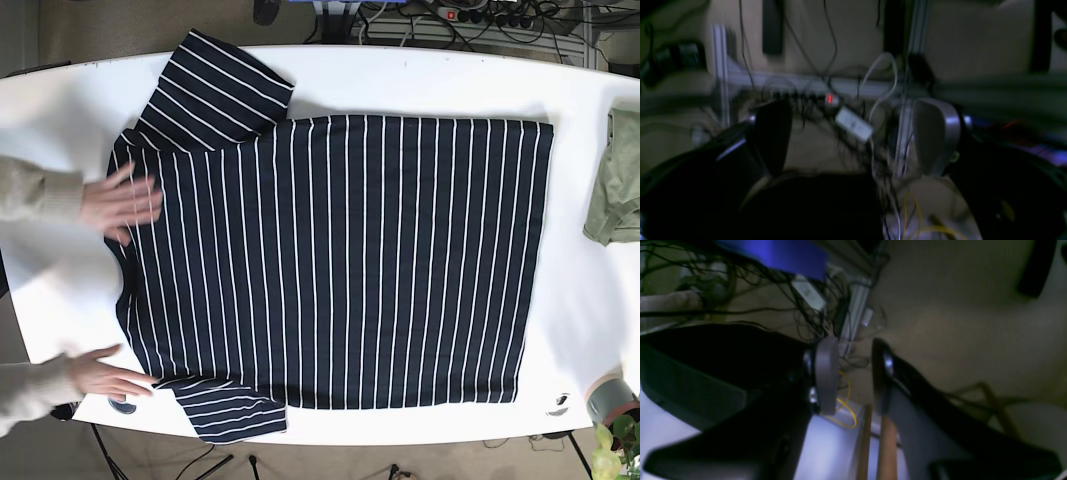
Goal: Fold the T-shirt properly
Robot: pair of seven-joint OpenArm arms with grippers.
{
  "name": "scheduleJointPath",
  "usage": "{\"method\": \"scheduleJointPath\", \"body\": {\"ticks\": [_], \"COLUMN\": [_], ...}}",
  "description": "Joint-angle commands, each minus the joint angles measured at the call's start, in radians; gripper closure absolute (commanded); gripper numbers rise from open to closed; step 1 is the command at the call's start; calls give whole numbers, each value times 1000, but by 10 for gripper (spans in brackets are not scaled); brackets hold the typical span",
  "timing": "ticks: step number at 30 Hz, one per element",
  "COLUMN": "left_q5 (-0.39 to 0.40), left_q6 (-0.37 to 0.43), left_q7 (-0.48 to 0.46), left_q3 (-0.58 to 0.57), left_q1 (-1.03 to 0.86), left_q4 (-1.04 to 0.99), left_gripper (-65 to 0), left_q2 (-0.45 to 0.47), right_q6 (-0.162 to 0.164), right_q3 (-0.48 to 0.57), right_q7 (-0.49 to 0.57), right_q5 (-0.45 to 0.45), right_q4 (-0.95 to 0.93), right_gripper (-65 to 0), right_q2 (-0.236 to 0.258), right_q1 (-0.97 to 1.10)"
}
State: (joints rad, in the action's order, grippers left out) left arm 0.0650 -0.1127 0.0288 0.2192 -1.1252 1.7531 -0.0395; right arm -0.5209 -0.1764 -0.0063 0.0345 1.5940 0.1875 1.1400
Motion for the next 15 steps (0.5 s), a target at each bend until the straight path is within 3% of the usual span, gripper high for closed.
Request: {"method": "scheduleJointPath", "body": {"ticks": [1,5,15], "left_q5": [26,105,227], "left_q6": [-2,-2,-2], "left_q7": [-23,-23,-26], "left_q3": [9,10,7], "left_q1": [-22,-26,7], "left_q4": [72,143,245], "left_gripper": [-525,-525,-524], "left_q2": [-18,-17,-15], "right_q6": [-3,-12,-17], "right_q3": [-27,-102,-242], "right_q7": [12,10,-128], "right_q5": [-9,-92,-273], "right_q4": [67,147,400], "right_gripper": [-165,-165,-165], "right_q2": [0,-33,-32], "right_q1": [48,71,68]}}
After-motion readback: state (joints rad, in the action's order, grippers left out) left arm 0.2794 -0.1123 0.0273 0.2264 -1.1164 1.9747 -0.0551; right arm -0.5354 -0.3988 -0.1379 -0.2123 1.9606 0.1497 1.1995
